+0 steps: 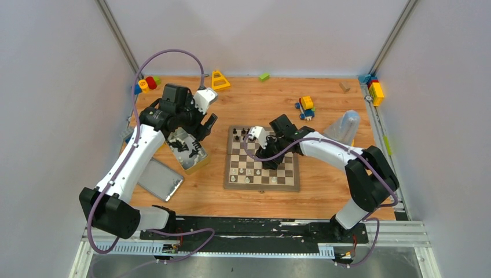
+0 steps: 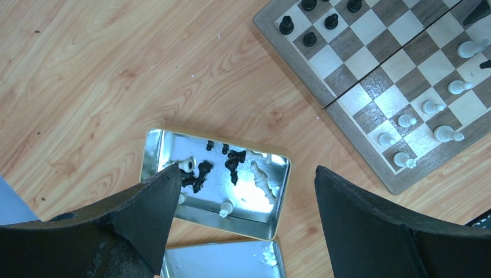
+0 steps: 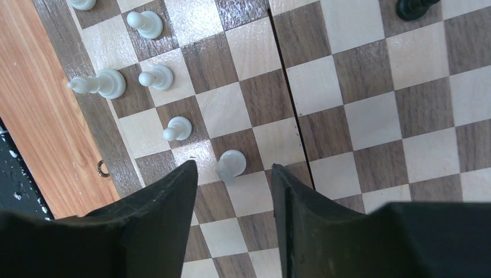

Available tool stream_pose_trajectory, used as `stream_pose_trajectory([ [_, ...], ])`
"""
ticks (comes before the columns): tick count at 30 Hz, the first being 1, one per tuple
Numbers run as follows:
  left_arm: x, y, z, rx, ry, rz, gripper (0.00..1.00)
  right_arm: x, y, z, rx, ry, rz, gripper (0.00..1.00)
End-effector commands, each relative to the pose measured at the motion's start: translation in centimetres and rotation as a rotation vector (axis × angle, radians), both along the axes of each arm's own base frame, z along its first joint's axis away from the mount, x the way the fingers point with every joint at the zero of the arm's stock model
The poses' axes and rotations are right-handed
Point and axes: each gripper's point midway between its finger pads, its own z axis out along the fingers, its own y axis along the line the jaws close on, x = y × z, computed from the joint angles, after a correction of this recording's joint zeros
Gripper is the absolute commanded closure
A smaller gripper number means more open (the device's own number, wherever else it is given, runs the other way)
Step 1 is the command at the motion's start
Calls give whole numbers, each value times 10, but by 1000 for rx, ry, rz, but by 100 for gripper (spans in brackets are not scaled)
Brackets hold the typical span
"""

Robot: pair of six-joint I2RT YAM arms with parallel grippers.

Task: Set up the chess pieces on the board
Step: Pick up the chess piece from the chessboard.

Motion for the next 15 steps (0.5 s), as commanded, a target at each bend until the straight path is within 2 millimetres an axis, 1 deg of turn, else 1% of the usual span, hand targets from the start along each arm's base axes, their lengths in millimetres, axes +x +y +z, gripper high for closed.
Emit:
stream_pose_trajectory([
  [1,2,-3,11,-45,-39,6,7,9,10,5,-7,-48,26,53],
  [5,2,-2,13,-47,-48,6,7,7,11,1,-22,-44,34,66],
  [6,1,-2,13,-48,-49,7,7,6,11,1,-22,-41,34,70],
  [8,1,-1,14,-48,-52,9,7,5,11,3,-21,-41,34,81],
  [10,2,1,15,-47,-54,14,7,4,9,9,-20,-45,30,91],
  [12,2,1,15,-48,-57,16,7,3,6,19,-17,-55,23,96],
  [15,1,1,15,-50,-54,15,7,-1,-7,32,-22,-90,-3,100],
])
